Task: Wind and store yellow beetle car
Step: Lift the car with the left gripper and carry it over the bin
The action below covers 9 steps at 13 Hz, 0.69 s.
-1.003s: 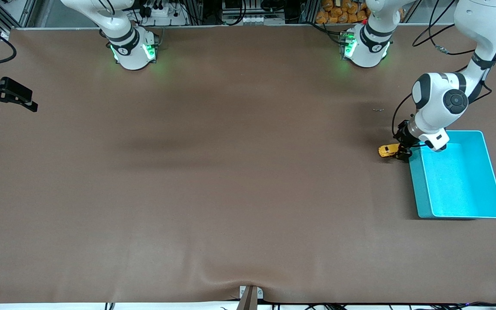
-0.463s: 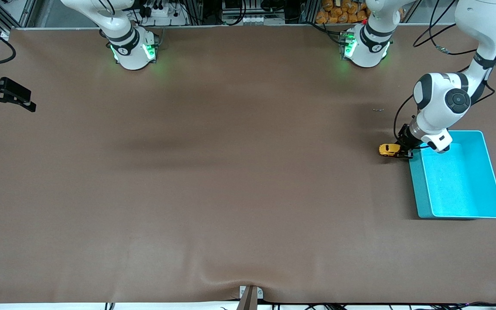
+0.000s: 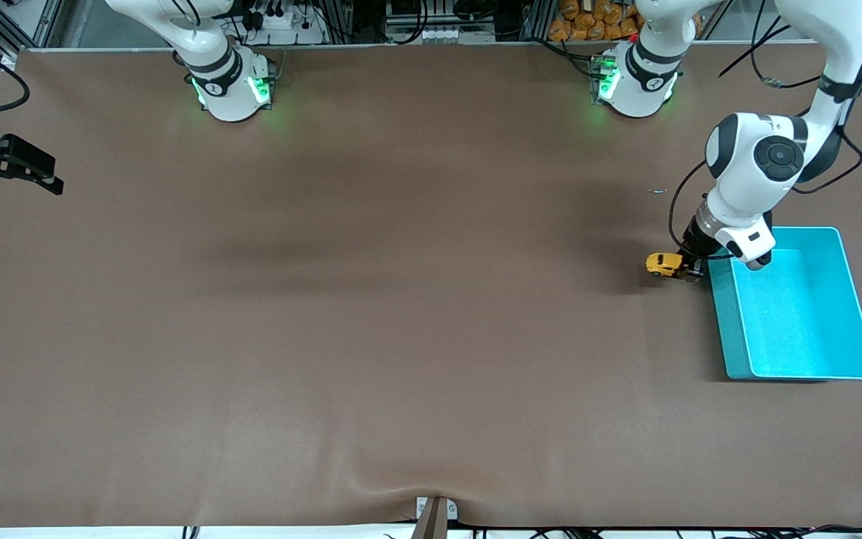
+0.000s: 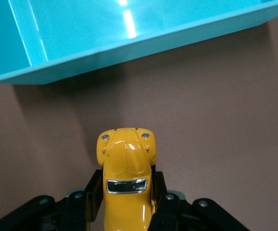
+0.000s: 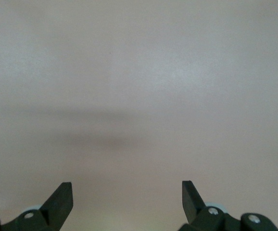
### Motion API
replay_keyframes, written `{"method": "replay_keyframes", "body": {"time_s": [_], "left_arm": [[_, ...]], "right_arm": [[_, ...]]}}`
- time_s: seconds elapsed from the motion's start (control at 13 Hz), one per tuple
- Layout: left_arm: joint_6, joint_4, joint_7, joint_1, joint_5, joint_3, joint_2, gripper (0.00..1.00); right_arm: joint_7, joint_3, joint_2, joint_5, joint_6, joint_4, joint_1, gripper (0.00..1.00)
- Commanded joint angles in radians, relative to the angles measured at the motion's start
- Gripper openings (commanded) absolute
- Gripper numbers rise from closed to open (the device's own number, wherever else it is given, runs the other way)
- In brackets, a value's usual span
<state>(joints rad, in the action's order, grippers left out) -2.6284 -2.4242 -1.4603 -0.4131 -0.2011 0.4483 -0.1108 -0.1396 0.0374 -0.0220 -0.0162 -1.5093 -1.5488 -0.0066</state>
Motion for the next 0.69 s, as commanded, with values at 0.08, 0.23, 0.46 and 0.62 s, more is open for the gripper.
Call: {"method": "replay_keyframes", "body": {"time_s": [0.08,0.23,0.46,0.62], "left_arm": [[0.256,0.186,0.075,-0.009,-0.031,0.006,0.020,0.00],[0.361,0.259,0.217,-0.021,-0.029,0.001,0.014,0.00],[0.386,0.287,0.439,-0.061,-0.028,-0.006,0.013,0.00],[0.387,0.307,0.605,-0.104,-0.028,-0.006,0.008,0.00]], "right_arm": [[-0.003,0.010,-0.018,0.002,0.000,-0.017,0.014,1.00],[0.000,0.010,-0.019,0.002,-0.002,-0.016,0.019,1.00],[0.006,0.009,-0.018,0.002,-0.002,-0.017,0.019,1.00],[0.006,0.009,-0.018,0.002,-0.003,-0.017,0.019,1.00]]}}
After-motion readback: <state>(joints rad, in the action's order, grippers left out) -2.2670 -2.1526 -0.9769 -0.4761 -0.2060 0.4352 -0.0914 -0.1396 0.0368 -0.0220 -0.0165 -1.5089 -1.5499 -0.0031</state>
